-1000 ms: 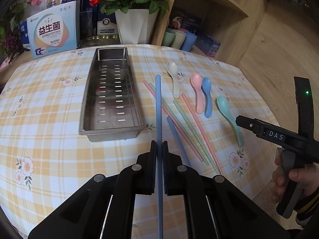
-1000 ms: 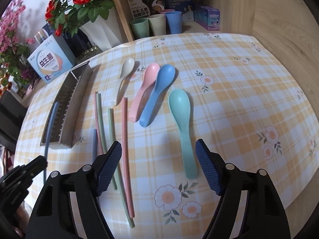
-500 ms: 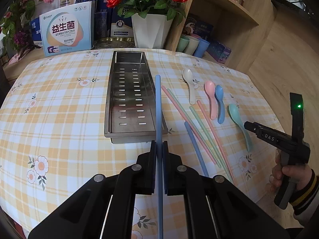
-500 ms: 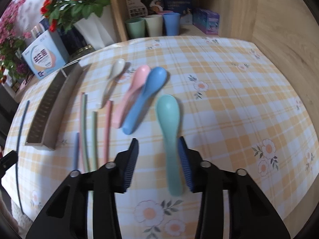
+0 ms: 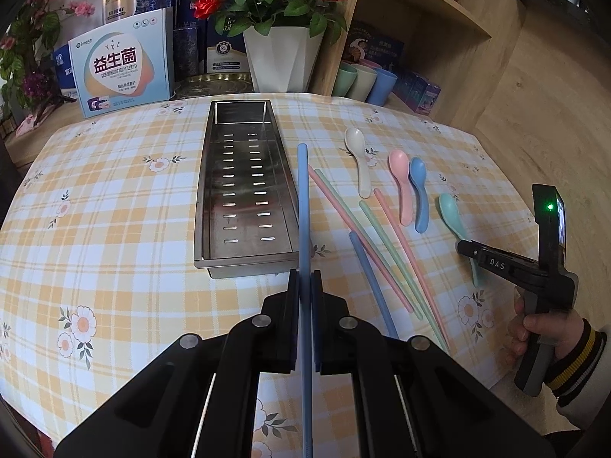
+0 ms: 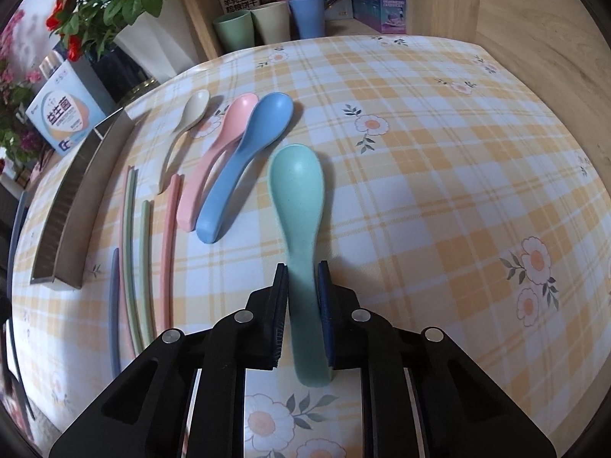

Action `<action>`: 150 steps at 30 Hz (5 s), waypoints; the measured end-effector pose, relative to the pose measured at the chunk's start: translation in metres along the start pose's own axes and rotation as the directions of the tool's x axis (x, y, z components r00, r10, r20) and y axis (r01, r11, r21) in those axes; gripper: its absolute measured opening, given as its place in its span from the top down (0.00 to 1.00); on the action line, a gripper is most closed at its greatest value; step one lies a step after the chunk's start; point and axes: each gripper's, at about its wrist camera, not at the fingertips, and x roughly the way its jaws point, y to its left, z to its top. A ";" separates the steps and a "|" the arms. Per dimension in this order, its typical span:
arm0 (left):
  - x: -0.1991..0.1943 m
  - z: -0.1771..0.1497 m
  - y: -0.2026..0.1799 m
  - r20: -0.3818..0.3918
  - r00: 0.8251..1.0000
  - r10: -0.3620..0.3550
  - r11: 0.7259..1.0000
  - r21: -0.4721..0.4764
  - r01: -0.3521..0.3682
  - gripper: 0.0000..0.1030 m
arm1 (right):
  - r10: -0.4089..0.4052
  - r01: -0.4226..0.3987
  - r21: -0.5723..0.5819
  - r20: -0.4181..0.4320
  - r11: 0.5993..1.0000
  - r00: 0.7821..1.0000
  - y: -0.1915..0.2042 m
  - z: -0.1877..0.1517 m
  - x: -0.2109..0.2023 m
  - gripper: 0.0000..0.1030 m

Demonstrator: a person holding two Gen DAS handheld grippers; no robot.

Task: Organize utensils
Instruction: 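Lower the blue chopstick into the steel tray and open left gripper while right lifts spoon, then place the teal spoon into the steel tray and open right gripper, then grasp the second blue chopstick with left gripper while right gripper moves toward the blue spoon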

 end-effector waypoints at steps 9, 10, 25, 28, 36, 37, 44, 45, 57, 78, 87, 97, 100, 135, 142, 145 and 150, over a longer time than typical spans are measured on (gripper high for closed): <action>-0.003 0.002 0.003 -0.006 1.000 0.000 1.000 -0.017 0.000 0.95 | 0.060 -0.062 0.048 0.034 0.997 0.998 0.000 0.002 -0.012 0.86; -0.003 0.003 0.005 -0.010 1.000 -0.009 1.000 -0.020 0.008 0.95 | 0.075 -0.077 0.054 0.044 0.996 0.996 0.001 0.003 -0.016 0.86; 0.019 0.088 0.040 -0.013 0.999 -0.053 0.983 -0.176 0.050 0.95 | 0.190 -0.196 0.050 0.104 0.979 0.976 0.020 0.020 -0.036 0.86; 0.051 0.115 0.048 -0.045 0.997 -0.060 0.976 -0.211 0.049 0.95 | 0.191 -0.198 0.057 0.106 0.979 0.976 0.016 0.020 -0.036 0.86; 0.131 0.139 0.070 -0.187 0.982 -0.025 0.966 -0.257 -0.025 0.95 | 0.164 -0.175 0.110 0.104 0.978 0.981 -0.011 0.017 -0.038 0.86; 0.136 0.139 0.072 -0.198 0.980 -0.035 0.963 -0.270 -0.021 0.95 | 0.159 -0.171 0.116 0.102 0.978 0.982 -0.015 0.017 -0.038 0.86; 0.158 0.137 0.065 -0.240 0.965 -0.103 0.957 -0.287 0.031 0.94 | 0.139 -0.152 0.146 0.093 0.977 0.986 -0.027 0.018 -0.032 0.86; 0.160 0.137 0.065 -0.244 0.963 -0.111 0.956 -0.292 0.036 0.94 | 0.142 -0.154 0.144 0.092 0.977 0.986 -0.026 0.018 -0.032 0.86; 0.096 0.144 0.071 -0.122 0.992 -0.033 0.992 -0.125 0.017 0.57 | 0.171 -0.176 0.064 0.080 0.982 0.982 0.012 0.032 -0.041 0.86; 0.020 0.094 0.176 -0.007 0.987 0.160 0.978 -0.133 -0.159 0.06 | 0.223 -0.248 -0.236 -0.129 0.939 0.966 0.257 0.124 0.053 0.86; 0.018 0.075 0.191 -0.004 0.989 0.149 0.973 -0.177 -0.148 0.06 | 0.114 -0.163 -0.280 -0.185 0.946 0.976 0.290 0.133 0.101 0.86; 0.014 0.072 0.194 0.000 0.989 0.148 0.968 -0.205 -0.145 0.06 | 0.147 -0.207 -0.251 -0.240 0.946 0.960 0.303 0.129 0.117 0.85; 0.013 0.074 0.189 0.005 0.988 0.152 0.968 -0.201 -0.147 0.06 | 0.167 -0.232 -0.251 -0.255 0.940 0.953 0.303 0.129 0.113 0.85; 0.062 -0.010 -0.043 -0.201 0.976 -0.088 0.996 -0.004 0.089 0.64 | 0.225 -0.210 -0.104 0.168 0.972 0.960 0.036 -0.017 -0.043 0.49; 0.078 -0.018 -0.069 -0.271 0.958 -0.095 0.993 0.045 0.111 0.68 | 0.226 -0.214 -0.087 0.168 0.973 0.959 0.021 -0.027 -0.039 0.49; 0.082 -0.023 -0.077 -0.285 0.956 -0.072 0.993 0.070 0.096 0.70 | 0.230 -0.220 -0.072 0.183 0.973 0.956 0.016 -0.027 -0.041 0.49; 0.089 -0.023 -0.084 -0.273 0.961 -0.031 0.992 0.108 0.063 0.71 | 0.232 -0.228 -0.042 0.191 0.973 0.954 0.010 -0.030 -0.041 0.49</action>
